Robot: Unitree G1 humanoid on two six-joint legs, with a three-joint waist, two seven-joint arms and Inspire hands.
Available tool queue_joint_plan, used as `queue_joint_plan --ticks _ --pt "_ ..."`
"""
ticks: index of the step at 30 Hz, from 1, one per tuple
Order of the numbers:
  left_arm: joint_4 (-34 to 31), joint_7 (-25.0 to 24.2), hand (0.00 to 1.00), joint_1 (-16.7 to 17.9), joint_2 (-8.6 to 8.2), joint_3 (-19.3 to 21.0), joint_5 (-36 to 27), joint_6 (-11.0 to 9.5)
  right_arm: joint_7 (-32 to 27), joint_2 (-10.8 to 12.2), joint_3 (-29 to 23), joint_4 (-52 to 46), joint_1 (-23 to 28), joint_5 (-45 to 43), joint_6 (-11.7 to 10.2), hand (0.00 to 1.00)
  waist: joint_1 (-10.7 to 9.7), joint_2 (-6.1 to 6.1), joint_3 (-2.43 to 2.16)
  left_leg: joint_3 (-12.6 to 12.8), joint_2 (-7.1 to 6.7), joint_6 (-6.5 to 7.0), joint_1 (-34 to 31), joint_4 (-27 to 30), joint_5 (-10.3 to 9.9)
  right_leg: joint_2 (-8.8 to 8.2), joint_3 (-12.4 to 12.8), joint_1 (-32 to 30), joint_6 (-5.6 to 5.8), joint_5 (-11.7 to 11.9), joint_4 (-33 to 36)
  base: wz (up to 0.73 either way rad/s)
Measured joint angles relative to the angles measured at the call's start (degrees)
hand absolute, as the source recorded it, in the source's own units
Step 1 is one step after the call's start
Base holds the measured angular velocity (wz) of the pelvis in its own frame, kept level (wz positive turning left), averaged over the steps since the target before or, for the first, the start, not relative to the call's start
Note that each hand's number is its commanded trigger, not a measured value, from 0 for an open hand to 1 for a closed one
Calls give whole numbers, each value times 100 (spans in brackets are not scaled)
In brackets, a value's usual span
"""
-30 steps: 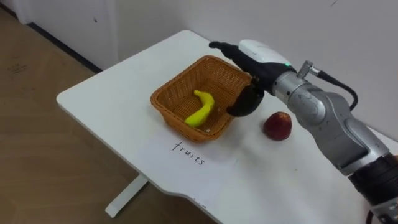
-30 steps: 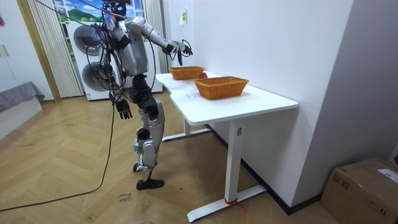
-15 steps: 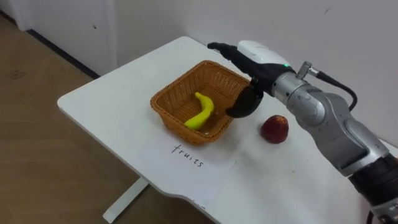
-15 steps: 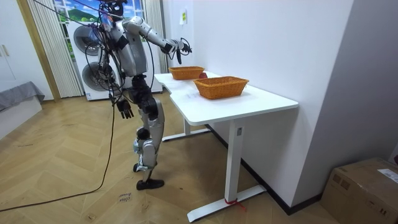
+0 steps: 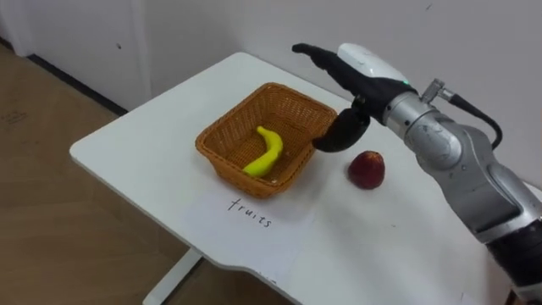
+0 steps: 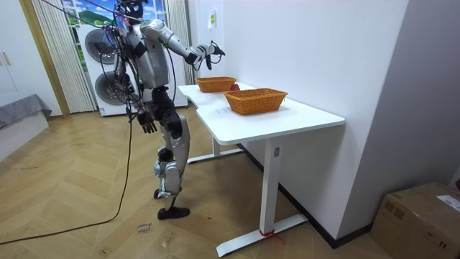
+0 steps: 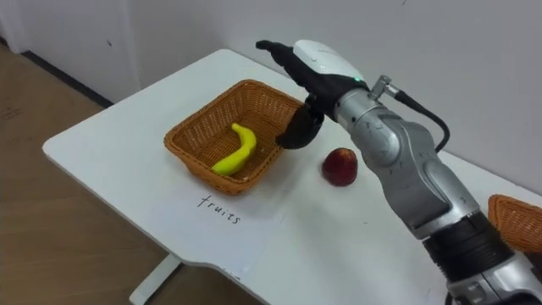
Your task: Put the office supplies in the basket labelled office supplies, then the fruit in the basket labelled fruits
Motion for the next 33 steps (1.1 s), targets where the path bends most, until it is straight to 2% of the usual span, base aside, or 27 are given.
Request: queue_joint_plan --ticks 3,8,14,20,25,29,33 --pt "2 18 0 -8 -1 -12 -8 0 -7 -39 -23 -7 0 102 -11 0 -169 -4 -3 -3 -4 1 -4 2 0 -1 26 1 0 0 1 0" --pt "5 19 0 -8 -10 -23 -5 -2 -108 -78 -96 -9 0 103 -12 0 -332 -8 -6 96 10 1 6 -8 0 7 176 -38 0 -1 4 -11" --pt "3 18 0 -51 -27 -24 20 -11 -127 -78 -249 2 2 102 -16 0 -386 -7 -6 269 18 22 22 -10 -12 18 446 -101 -3 2 3 -15" --pt "3 7 0 -91 -26 -25 120 -16 -126 -77 -249 6 2 102 -23 0 -397 16 6 340 26 37 70 -21 -21 19 506 -102 -8 8 4 -6" --pt "3 5 0 -121 -27 -24 119 -25 -138 -78 -249 81 2 116 -136 0 -396 75 -3 390 32 42 106 -58 -26 28 612 -105 -8 8 4 -6" --pt "3 2 0 -261 -27 -25 115 -26 -148 -81 -250 150 2 155 -139 0 -402 85 0 395 33 42 73 -59 -26 28 611 -147 -8 8 16 0" --pt "22 42 0 -320 -28 -61 117 -47 -285 -80 -251 301 2 445 -221 0 -500 80 -3 373 24 43 29 -55 -25 27 591 -163 -7 9 -3 3"
